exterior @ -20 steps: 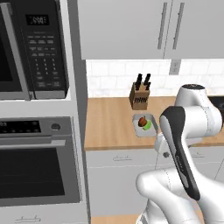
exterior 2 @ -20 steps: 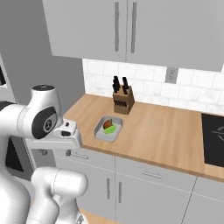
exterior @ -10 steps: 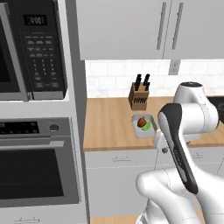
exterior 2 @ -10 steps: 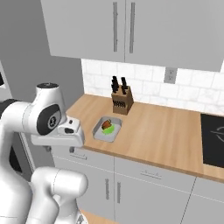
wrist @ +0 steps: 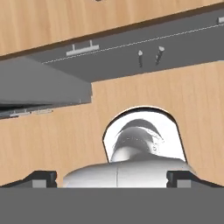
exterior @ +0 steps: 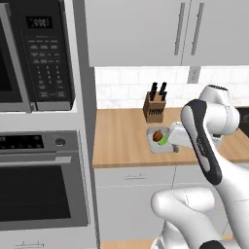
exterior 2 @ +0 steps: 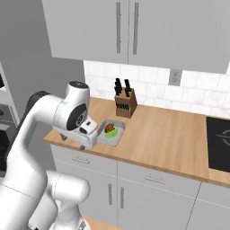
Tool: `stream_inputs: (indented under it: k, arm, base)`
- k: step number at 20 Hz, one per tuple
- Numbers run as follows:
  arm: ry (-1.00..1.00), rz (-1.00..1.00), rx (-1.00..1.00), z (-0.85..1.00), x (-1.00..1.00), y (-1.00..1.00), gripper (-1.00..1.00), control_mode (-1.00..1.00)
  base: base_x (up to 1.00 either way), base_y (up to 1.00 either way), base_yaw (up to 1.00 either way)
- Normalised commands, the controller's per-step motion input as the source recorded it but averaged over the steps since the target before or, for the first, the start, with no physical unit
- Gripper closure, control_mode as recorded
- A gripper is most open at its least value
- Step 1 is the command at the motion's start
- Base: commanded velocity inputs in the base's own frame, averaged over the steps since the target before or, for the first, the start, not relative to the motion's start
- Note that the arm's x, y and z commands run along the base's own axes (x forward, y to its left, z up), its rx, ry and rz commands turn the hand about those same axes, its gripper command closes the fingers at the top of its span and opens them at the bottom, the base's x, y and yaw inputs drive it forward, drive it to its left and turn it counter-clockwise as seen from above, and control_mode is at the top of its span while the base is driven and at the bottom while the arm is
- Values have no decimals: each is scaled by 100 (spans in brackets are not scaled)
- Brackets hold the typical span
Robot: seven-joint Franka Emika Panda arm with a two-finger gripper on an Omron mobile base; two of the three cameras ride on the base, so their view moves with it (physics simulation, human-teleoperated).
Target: Take the meat container that has the chicken drumstick and place it on the second highest rack of the freezer. Then take the vegetable container that has the lemon wedge and bell pepper and place it on the highest rack of the freezer.
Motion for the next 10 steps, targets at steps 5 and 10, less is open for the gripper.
stream_inputs:
  k: [5, 10]
  arm:
    - [9, -38, 15, -9, 61, -11, -100, -100]
    - [6, -32, 11, -16, 36, -15, -100, -100]
  base:
    - [0, 0, 0]
    - [0, 0, 0]
